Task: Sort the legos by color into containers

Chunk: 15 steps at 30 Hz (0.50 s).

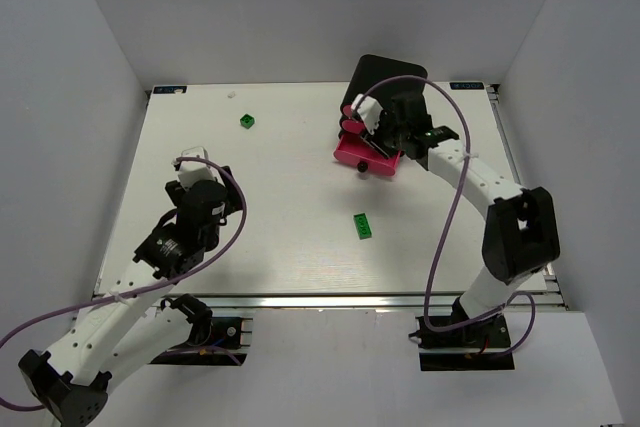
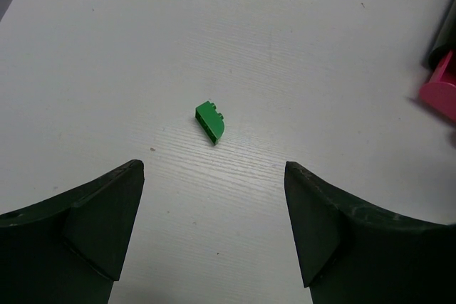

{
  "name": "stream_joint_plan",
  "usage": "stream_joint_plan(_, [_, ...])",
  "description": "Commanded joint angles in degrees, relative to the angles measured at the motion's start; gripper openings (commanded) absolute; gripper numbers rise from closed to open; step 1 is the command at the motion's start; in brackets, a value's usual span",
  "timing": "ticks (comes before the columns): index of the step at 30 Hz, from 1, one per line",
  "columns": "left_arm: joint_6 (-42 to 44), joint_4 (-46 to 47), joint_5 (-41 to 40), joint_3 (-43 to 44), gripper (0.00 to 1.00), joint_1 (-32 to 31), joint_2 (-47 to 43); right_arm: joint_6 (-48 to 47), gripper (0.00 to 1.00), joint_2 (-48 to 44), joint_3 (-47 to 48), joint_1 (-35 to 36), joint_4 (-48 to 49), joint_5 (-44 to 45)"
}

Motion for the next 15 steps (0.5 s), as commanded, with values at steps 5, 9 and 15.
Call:
stream_joint_plan(5, [-0.7,-0.4,-0.5,0.0,0.89,0.2,0.5,-10.1,0.12,8.7,6.1,0.1,-1.7,-0.3])
stream_joint_plan(9, [-0.7,-0.3,0.2,0.0,0.89,0.2,1.2,-9.9,0.36,10.2,6.6,0.0,-1.1,1.3])
stream_joint_plan(15, [-0.6,-0.1,1.1,0.0,0.89,0.2,2.7,-8.8,0.6,10.3,5.3,-0.1,1.8,3.3])
